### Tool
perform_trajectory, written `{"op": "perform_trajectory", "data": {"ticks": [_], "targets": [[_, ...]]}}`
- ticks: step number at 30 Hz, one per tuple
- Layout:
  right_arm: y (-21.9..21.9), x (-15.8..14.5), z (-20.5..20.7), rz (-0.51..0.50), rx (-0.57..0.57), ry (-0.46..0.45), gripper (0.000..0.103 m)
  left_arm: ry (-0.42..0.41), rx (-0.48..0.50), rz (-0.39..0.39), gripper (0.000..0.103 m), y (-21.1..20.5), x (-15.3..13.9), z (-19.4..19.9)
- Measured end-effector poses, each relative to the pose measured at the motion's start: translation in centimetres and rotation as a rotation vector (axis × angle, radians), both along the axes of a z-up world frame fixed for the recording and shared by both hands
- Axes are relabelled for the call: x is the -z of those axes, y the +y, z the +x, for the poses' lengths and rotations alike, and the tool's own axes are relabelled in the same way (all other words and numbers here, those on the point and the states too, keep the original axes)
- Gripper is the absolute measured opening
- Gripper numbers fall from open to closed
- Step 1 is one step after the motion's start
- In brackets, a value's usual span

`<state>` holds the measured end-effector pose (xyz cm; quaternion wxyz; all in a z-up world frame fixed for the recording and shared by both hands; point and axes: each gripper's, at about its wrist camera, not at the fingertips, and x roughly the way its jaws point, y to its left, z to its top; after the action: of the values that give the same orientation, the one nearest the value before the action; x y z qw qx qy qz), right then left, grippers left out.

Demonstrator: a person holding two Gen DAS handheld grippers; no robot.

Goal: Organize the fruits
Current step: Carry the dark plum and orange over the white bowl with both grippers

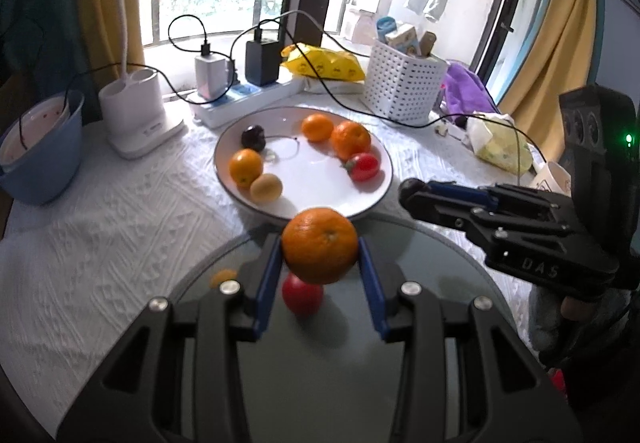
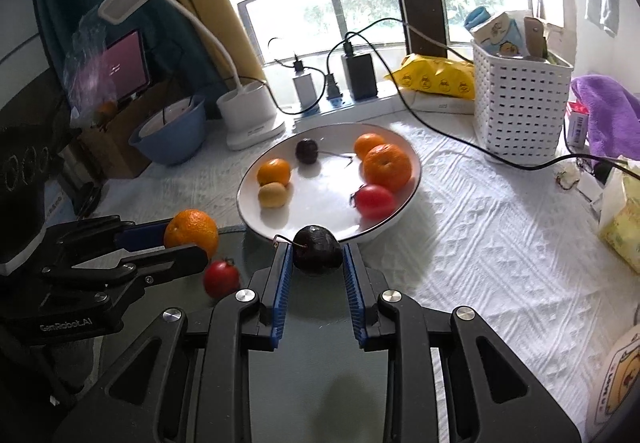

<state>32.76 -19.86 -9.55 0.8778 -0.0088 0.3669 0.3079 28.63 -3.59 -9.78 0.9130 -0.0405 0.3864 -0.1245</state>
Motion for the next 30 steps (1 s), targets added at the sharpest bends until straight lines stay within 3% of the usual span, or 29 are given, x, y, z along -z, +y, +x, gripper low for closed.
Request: {"op": "perform_trajectory", "data": {"ticks": [19,30], "targets": [[0.9,0.5,4.1,-0.003,-0.014,0.019,0.028,0.024,0.007,0.008,0.04,0.0,1.2,5.5],[1.4,1.6,5.1,-0.013,-0.014,0.053,0.028,0.071,0.002,-0.02,0.04,0.5,2.5,6.8]]}}
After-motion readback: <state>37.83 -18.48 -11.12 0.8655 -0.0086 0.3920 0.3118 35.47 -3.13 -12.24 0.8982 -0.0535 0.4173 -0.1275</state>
